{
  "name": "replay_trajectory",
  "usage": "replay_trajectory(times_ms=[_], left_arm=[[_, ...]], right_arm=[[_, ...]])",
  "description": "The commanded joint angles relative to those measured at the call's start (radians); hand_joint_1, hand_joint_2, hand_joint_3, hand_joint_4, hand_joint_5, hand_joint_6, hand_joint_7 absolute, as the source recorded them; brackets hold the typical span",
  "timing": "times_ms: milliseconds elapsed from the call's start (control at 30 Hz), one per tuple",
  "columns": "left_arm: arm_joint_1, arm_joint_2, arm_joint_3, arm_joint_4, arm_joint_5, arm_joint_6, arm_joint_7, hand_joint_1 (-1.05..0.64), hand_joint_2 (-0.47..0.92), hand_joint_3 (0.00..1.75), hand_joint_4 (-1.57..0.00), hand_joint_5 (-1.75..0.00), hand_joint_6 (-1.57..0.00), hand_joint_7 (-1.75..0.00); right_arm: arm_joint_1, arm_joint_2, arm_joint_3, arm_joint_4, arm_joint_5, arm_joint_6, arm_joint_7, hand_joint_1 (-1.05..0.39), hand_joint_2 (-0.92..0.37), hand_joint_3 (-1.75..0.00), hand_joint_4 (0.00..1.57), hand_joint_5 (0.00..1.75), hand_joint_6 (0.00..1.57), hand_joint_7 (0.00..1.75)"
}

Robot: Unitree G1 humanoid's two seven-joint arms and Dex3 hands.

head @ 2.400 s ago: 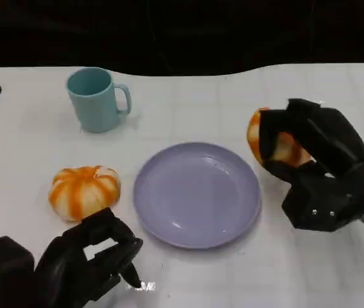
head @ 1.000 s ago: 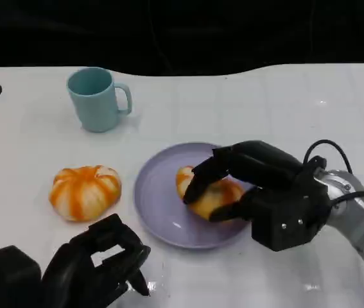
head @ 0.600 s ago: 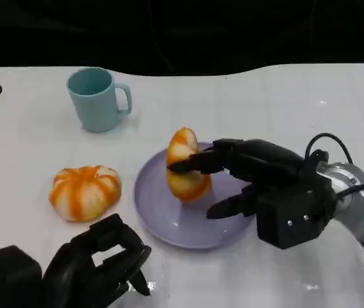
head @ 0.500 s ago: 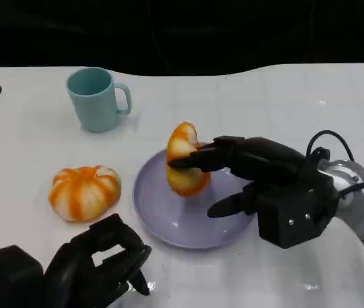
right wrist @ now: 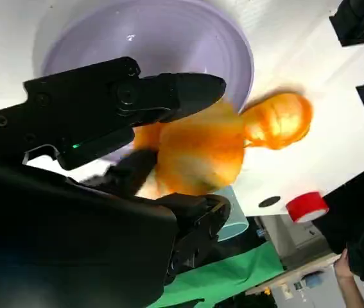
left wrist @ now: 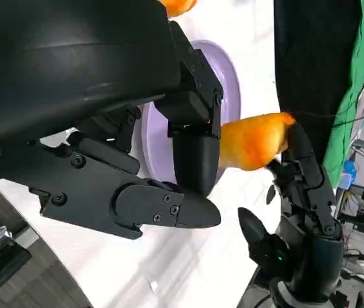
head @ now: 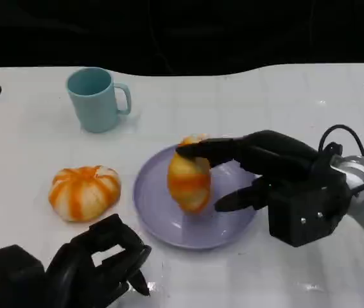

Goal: Grasp the bread from the table and place it into the plate.

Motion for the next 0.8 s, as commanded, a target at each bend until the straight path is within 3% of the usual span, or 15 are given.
replay_trajectory(times_ms=[33,267,433,467,500,567,800], left_arm=[[-0.005,0.008,0.005,-0.011,0.003,0.007,0.007,-0.55,0.92,0.24,-0.75,-1.75,-0.66,-1.55],[-0.007,0.007,0.006,-0.007,0.002,0.002,0.005,-0.55,0.92,0.25,-0.75,-1.75,-0.66,-1.55],[-0.007,0.006,0.005,-0.006,-0.001,0.001,0.002,-0.55,0.92,0.24,-0.76,-1.75,-0.66,-1.54],[-0.007,0.005,0.005,-0.007,-0.001,0.001,0.003,-0.55,0.92,0.24,-0.76,-1.75,-0.66,-1.54],[-0.007,0.005,0.004,-0.008,0.001,0.002,0.006,-0.55,0.92,0.24,-0.76,-1.75,-0.66,-1.54],[-0.006,0.006,0.001,-0.01,0.009,0.002,0.01,-0.55,0.92,0.24,-0.75,-1.75,-0.66,-1.55],[-0.012,0.007,0.004,-0.002,0.001,-0.003,-0.001,-0.56,0.92,0.24,-0.75,-1.75,-0.66,-1.54]], right_arm=[[0.009,-0.008,-0.014,-0.005,0.015,0.008,-0.015,-0.73,-0.92,-0.25,1.02,0.39,0.14,0.0],[0.007,-0.007,-0.008,-0.004,0.005,0.0,-0.034,-0.72,-0.92,-0.24,0.93,0.34,0.16,0.01],[0.029,0.003,-0.03,-0.01,0.022,-0.014,-0.089,-0.62,-0.92,-0.2,0.93,0.36,0.38,0.11],[0.043,0.008,-0.044,-0.013,0.039,-0.025,-0.108,-0.55,-0.92,-0.15,0.94,0.47,0.5,0.14],[0.054,0.01,-0.057,-0.015,0.053,-0.038,-0.124,-0.46,-0.92,-0.11,0.89,0.71,0.65,0.14],[0.075,0.003,-0.076,-0.029,0.064,-0.062,-0.149,-0.38,-0.92,-0.1,0.83,0.93,0.78,0.15],[0.172,-0.046,-0.141,-0.143,0.137,-0.067,-0.128,-0.35,-0.92,-0.12,0.79,1.03,0.92,0.2]])
